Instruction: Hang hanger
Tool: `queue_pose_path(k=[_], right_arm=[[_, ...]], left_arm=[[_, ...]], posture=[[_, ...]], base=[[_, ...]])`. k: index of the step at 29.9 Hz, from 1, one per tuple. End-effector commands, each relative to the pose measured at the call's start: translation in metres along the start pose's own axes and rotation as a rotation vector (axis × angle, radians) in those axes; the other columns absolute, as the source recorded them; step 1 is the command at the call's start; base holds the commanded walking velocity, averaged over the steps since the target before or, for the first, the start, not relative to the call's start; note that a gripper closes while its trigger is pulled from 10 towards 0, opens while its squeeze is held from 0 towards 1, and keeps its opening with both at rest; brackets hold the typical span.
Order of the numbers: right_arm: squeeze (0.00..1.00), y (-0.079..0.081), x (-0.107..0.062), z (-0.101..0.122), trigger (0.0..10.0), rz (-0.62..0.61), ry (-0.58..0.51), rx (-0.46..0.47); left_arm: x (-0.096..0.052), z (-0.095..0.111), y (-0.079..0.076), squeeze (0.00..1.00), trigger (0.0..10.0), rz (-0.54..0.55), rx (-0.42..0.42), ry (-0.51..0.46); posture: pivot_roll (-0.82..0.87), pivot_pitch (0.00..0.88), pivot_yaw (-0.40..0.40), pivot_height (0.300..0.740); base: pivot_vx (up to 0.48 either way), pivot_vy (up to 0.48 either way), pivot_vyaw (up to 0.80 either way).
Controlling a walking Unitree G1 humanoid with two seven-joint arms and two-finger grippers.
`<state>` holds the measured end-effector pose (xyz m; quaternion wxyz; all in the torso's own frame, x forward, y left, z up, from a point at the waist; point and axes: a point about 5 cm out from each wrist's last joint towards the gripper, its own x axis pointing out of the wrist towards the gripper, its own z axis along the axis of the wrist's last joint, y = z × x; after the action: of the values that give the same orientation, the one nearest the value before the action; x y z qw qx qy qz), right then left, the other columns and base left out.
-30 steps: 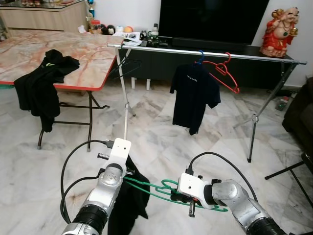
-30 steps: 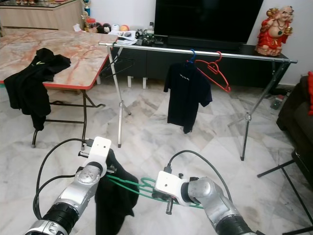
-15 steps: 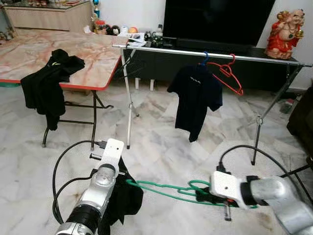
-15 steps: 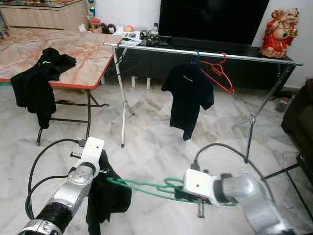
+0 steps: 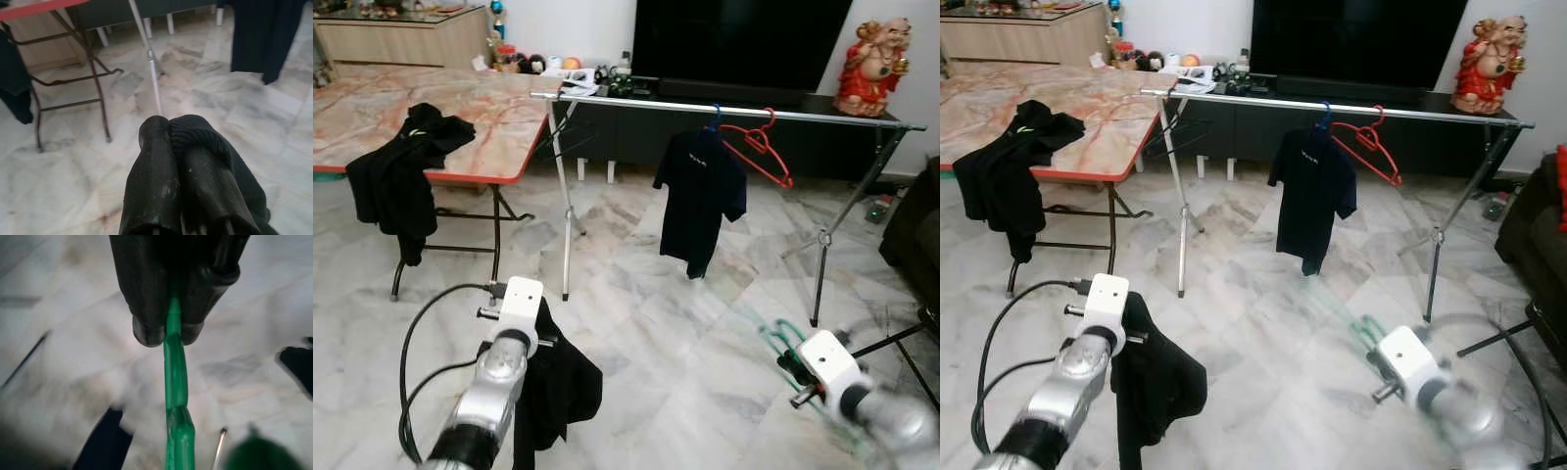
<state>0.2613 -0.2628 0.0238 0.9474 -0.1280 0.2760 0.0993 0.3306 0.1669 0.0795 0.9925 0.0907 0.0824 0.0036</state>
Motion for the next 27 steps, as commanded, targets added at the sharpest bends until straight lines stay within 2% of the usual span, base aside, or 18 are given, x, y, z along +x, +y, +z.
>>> queue_pose_path(k=[1,2,3,4,6,7,8,10,11,13,16,20,24,27], right_arm=[[0.0,-0.007,-0.002,-0.009,0.0,-0.066,0.008,0.071],[0.0,0.006,0.001,-0.04,0.0,-0.149,0.07,0.263],[0.0,0.013,0.0,-0.056,0.0,-0.196,0.121,0.345],[0.0,0.02,-0.001,-0.069,0.0,-0.224,0.171,0.377],[0.0,0.024,-0.002,-0.076,0.0,-0.239,0.203,0.389],[0.0,0.031,-0.004,-0.085,0.0,-0.256,0.239,0.417],[0.0,0.037,-0.006,-0.092,1.0,-0.271,0.269,0.443],[0.0,0.041,-0.006,-0.096,1.0,-0.284,0.287,0.464],[0.0,0.051,-0.01,-0.108,10.0,-0.322,0.322,0.536],[0.0,0.057,-0.013,-0.116,10.0,-0.357,0.351,0.586],[0.0,0.061,-0.015,-0.12,10.0,-0.363,0.372,0.598],[0.0,0.072,-0.014,-0.121,10.0,-0.308,0.405,0.532],[0.0,0.075,-0.013,-0.121,10.0,-0.299,0.401,0.556],[0.0,0.074,-0.014,-0.123,10.0,-0.294,0.417,0.546]], left_arm=[[0.001,0.014,0.0,0.0,10.0,-0.007,-0.028,-0.069],[-0.003,0.015,-0.005,0.0,10.0,-0.034,-0.083,-0.091],[-0.005,0.016,-0.007,0.0,10.0,-0.045,-0.116,-0.101],[-0.006,0.016,-0.008,0.0,10.0,-0.05,-0.14,-0.107],[-0.006,0.017,-0.009,0.0,10.0,-0.053,-0.155,-0.11],[-0.007,0.017,-0.01,0.0,10.0,-0.054,-0.179,-0.11],[-0.008,0.017,-0.011,0.0,10.0,-0.055,-0.203,-0.112],[-0.009,0.017,-0.012,0.0,10.0,-0.057,-0.219,-0.114],[-0.012,0.017,-0.014,0.0,10.0,-0.064,-0.233,-0.12],[-0.015,0.018,-0.017,0.0,10.0,-0.073,-0.246,-0.126],[-0.017,0.019,-0.019,0.0,10.0,-0.081,-0.264,-0.137],[-0.021,0.019,-0.017,0.0,10.0,-0.078,-0.236,-0.145],[-0.023,0.019,-0.016,0.0,10.0,-0.078,-0.239,-0.144],[-0.025,0.019,-0.016,0.0,10.0,-0.083,-0.194,-0.15]], posture=[[0.03,0.0,-0.017,0.74],[0.04,0.0,-0.018,0.74],[0.04,0.0,-0.018,0.74],[0.05,0.0,-0.019,0.74],[0.05,0.0,-0.019,0.74],[0.04,0.0,-0.02,0.74],[0.04,0.0,-0.02,0.74],[0.05,0.0,-0.021,0.74],[0.05,0.0,-0.032,0.74],[0.07,0.0,-0.038,0.74],[0.08,0.0,-0.04,0.74],[0.09,0.0,-0.043,0.74],[0.1,0.0,-0.046,0.74],[0.1,0.0,-0.05,0.74]], base=[[0.0,0.0,0.0],[0.0,0.0,0.0],[0.0,0.0,0.0],[0.0,0.0,0.0],[0.0,0.0,0.0],[0.0,0.0,0.0],[0.0,0.0,0.0],[0.0,0.0,0.0],[0.0,0.0,0.0],[0.0,0.0,0.0],[0.0,0.0,0.0],[0.0,0.0,0.0],[0.0,0.0,0.0],[0.0,0.0,0.0]])
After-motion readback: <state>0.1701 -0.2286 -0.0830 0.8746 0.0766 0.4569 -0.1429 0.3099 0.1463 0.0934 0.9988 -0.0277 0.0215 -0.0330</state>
